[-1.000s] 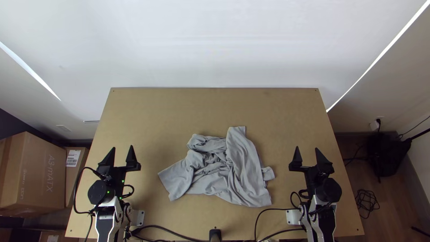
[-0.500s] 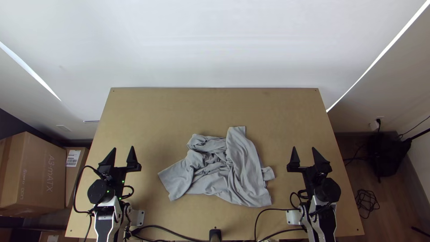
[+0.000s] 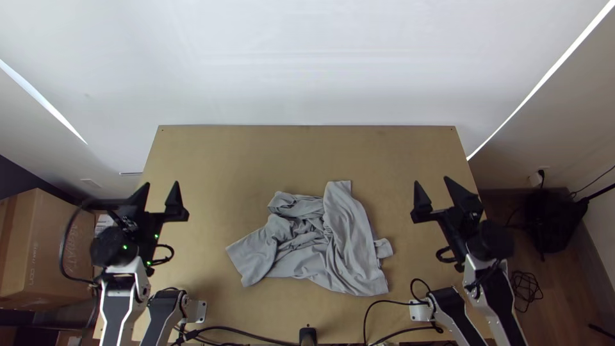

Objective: Fold the t-shirt

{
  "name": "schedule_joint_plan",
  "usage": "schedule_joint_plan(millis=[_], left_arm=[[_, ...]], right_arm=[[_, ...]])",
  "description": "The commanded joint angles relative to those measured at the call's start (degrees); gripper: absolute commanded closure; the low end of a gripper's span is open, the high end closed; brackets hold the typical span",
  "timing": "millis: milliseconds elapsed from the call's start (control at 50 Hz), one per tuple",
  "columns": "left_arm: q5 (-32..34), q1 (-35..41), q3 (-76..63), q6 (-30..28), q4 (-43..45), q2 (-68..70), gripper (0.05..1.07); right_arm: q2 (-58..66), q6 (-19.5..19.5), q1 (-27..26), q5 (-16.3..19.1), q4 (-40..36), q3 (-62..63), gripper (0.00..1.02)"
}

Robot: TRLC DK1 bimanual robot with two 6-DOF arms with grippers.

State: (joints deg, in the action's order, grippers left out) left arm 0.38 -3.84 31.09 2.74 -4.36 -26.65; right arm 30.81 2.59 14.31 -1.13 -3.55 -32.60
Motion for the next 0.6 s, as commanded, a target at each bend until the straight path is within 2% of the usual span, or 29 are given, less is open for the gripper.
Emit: schedule_joint_plan(millis=[0, 180, 260, 400, 580], left_arm=[[0.23, -0.03, 10.57, -0.90, -4.69, -7.80, 0.10], [0.23, -1.96, 23.22, -0.99, -15.50, -14.65, 0.10], [0.14, -2.76, 24.10, -0.99, -17.17, -13.60, 0.10], [0.14, -5.48, 23.75, -0.99, -21.39, -10.44, 0.10], [0.14, -8.03, 24.19, -0.90, -29.39, -7.45, 0.10]], right_arm=[[8.57, -1.27, 3.80, -0.46, 0.56, -8.53, 0.04], [21.14, -1.80, 13.12, -0.37, -1.02, -23.30, 0.04], [27.38, -2.33, 18.13, -0.46, -4.62, -30.33, 0.04], [38.98, -3.21, 26.12, -0.46, -16.05, -43.25, 0.04], [47.77, -3.38, 34.30, -0.46, -22.38, -50.46, 0.05]])
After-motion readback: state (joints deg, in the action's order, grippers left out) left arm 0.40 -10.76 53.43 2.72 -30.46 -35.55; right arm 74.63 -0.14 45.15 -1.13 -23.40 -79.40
